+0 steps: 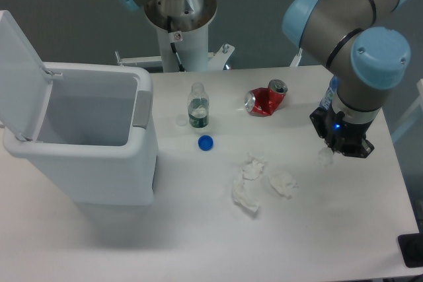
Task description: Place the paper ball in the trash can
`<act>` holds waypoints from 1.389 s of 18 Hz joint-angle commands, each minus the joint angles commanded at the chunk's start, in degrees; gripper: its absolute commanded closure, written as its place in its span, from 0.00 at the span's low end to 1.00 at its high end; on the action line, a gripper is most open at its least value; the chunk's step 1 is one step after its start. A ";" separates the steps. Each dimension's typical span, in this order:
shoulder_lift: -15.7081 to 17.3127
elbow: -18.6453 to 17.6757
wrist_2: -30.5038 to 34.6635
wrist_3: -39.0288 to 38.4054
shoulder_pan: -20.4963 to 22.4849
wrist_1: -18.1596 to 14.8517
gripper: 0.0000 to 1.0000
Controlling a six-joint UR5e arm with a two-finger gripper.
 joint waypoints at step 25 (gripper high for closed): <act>18.98 -7.47 -17.84 -30.58 -21.34 2.11 1.00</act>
